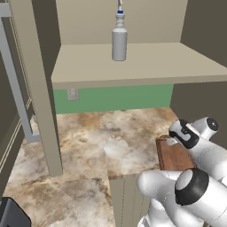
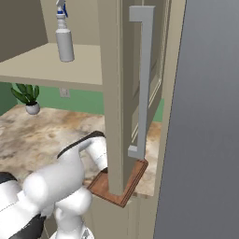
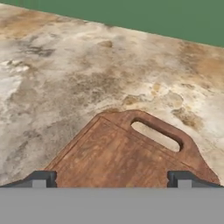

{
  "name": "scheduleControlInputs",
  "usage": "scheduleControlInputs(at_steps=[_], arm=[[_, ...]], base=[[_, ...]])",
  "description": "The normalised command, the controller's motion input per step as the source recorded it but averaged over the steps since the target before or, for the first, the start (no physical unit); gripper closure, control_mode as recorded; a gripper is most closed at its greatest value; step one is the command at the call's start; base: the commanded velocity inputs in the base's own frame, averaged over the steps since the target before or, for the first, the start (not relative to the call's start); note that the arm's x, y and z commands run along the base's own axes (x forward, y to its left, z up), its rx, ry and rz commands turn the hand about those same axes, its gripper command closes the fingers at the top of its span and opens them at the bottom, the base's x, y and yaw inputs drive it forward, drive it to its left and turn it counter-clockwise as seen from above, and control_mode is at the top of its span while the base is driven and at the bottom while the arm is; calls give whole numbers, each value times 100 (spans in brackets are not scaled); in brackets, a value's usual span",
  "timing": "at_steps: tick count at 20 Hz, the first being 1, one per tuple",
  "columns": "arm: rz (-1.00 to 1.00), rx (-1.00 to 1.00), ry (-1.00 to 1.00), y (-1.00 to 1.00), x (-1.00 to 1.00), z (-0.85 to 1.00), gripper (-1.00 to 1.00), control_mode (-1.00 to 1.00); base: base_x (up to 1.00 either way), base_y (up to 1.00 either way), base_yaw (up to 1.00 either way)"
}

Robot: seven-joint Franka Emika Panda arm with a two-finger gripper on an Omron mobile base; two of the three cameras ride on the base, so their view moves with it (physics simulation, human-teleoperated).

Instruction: Move the cutting board and knife to the sink. Then move spray from the cabinet to the counter.

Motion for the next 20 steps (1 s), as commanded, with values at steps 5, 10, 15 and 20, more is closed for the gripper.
scheduleControlInputs(at_steps=[5, 10, 15, 20], arm=[[-18, 13, -1, 0, -97, 24, -100, -100], [-24, 21, 0, 0, -94, 17, -100, -100], [-26, 23, 0, 0, -80, 13, -100, -100], [-17, 29, 1, -17, -54, 22, -100, -100]], base=[[0, 0, 0], [0, 0, 0], [0, 0, 0], [0, 0, 0]])
